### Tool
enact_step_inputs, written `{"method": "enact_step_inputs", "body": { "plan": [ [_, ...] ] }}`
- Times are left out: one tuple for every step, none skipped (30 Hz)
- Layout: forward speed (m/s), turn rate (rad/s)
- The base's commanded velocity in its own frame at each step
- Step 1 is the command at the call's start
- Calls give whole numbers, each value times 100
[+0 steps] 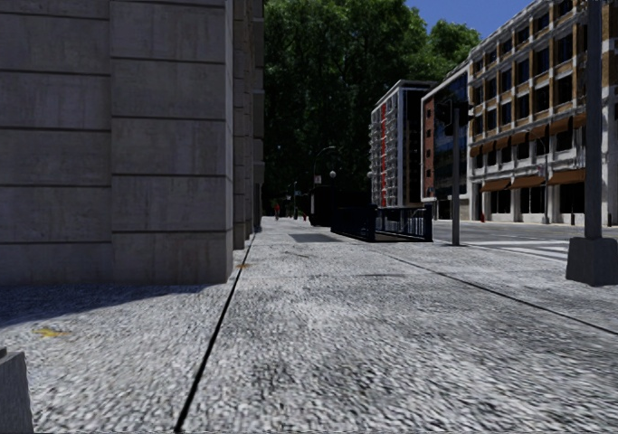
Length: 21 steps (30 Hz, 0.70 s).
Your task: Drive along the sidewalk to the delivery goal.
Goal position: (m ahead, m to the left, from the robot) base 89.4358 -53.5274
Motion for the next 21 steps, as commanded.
{"method": "enact_step_inputs", "body": {
  "plan": [
    [161,0],
    [161,0],
    [161,0],
    [161,0],
    [161,0],
    [161,0],
    [161,0],
    [161,0],
    [161,0],
    [161,0],
    [161,0],
    [161,0],
    [161,0],
    [161,0],
    [161,0],
    [161,0],
    [161,0],
    [161,0],
    [161,0],
    [161,0],
    [161,0]
  ]
}}
